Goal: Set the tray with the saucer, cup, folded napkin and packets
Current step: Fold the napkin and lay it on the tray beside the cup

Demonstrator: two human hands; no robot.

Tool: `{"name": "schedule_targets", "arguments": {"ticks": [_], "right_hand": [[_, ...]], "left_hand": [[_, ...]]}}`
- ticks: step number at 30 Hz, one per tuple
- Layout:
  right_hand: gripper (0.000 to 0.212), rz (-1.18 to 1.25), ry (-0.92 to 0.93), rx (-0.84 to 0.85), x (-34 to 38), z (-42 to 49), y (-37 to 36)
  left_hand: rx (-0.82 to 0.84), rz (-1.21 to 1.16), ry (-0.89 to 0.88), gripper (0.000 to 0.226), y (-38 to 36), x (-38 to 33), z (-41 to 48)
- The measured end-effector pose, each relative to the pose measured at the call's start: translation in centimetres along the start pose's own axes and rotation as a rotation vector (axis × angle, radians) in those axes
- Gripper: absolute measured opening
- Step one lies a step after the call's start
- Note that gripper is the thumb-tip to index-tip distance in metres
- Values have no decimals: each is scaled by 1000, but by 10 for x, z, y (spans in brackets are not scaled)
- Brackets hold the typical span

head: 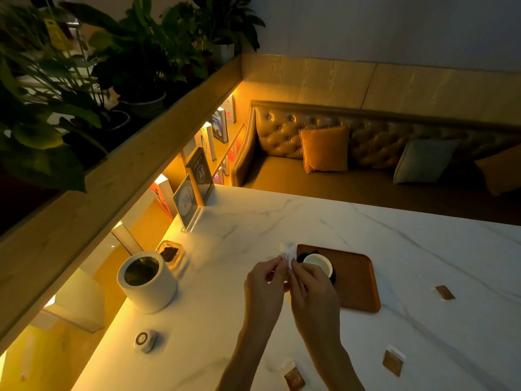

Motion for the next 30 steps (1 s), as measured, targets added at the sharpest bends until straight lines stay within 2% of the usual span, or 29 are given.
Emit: {"name": "schedule_targets", "arguments": {"ticks": [3, 5, 7, 9, 10, 12, 13, 15, 17, 20, 22, 24, 26, 28, 30], "right_hand": [[28, -91, 59, 61, 0, 2, 0], [23, -55, 24, 71, -2, 5, 3], [16, 123, -95, 89, -4, 10, 10], [19, 362, -245, 202, -6, 16, 17], [18, 471, -323, 256, -8, 19, 20], [19, 631, -457, 336, -13, 24, 27], [23, 688, -493, 362, -15, 26, 30], [27, 759, -535, 387, -18, 27, 36], [26, 793, -565, 374, -22, 27, 40], [22, 772, -574, 330, -31, 25, 43], [19, 761, -585, 304, -33, 24, 43], [21, 791, -610, 288, -36, 22, 41], [26, 832, -650, 276, -40, 21, 40], [31, 866, -680, 282, -46, 21, 40], [36, 876, -684, 358, -52, 21, 45]], "left_hand": [[79, -59, 43, 28, 4, -3, -2], [159, -159, 85, 28, 7, -7, -3], [150, -149, 106, 26, 13, -3, -1], [56, -97, 163, 21, 22, 8, 3], [48, -77, 228, 26, 27, 14, 5], [183, -137, 388, 54, 38, 25, 7], [278, -241, 478, 61, 43, 30, 8], [372, -443, 603, 62, 47, 35, 8], [326, -451, 555, 55, 46, 32, 10], [177, -344, 364, 45, 40, 24, 15], [136, -279, 281, 40, 39, 17, 16], [170, -246, 280, 35, 40, 14, 17], [275, -268, 339, 34, 41, 14, 16], [363, -306, 375, 40, 44, 14, 15], [404, -338, 378, 52, 48, 14, 15]]}}
Point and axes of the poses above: each hand's wrist, its own z-axis towards the middle knuckle, its own y-axis out of the back of the hand, x = y × z, the point moved 1 cm from there along z, towards the middle knuckle
